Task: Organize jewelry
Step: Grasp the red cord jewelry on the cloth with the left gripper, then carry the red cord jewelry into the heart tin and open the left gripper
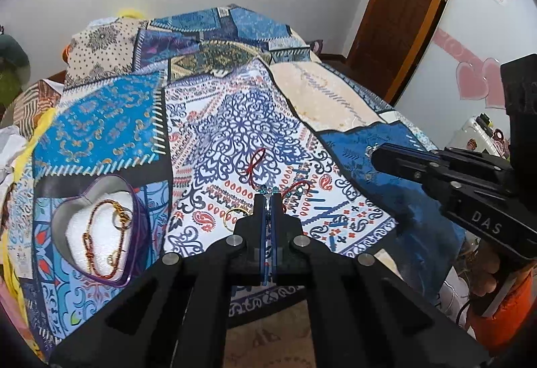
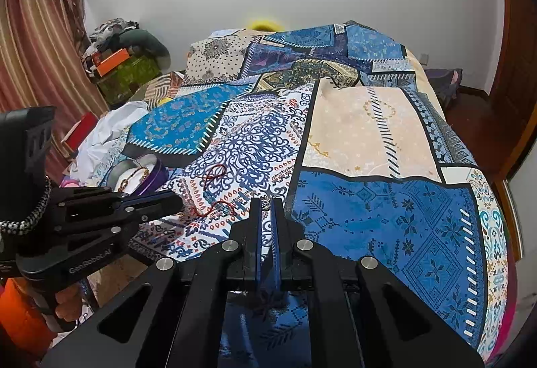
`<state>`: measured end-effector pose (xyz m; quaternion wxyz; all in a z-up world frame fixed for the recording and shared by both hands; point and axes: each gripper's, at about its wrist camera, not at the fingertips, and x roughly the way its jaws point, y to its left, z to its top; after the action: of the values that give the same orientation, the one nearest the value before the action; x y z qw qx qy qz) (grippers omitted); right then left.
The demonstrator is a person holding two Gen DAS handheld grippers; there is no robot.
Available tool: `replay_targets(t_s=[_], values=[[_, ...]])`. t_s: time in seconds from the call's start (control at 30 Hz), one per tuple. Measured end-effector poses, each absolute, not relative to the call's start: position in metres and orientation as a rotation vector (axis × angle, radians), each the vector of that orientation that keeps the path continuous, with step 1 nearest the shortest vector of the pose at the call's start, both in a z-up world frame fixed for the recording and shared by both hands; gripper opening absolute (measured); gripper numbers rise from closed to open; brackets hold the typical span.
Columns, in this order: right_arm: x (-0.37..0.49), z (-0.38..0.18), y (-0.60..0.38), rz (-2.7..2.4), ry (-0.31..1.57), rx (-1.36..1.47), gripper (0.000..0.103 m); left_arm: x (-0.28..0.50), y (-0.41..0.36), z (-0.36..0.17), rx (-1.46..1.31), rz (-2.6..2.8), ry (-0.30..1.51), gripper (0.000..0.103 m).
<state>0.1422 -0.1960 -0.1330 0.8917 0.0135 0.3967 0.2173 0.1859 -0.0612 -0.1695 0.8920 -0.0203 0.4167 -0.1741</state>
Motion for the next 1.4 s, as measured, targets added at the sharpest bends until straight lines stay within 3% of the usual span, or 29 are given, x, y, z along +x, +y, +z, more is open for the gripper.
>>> replay_targets(t_s=[0.77,1.4], values=[[0.117,-0.077,-0.138,0.543,0.688,-0.006,0.005,0.139,0.013,-0.106,-0.098,-0.226,0.675,0.001],[0.118,-0.078,-0.059,0.676,0.686,-0.059,0.005,0.126,0.094,-0.104,-0.156,-0.090,0.617,0.001]])
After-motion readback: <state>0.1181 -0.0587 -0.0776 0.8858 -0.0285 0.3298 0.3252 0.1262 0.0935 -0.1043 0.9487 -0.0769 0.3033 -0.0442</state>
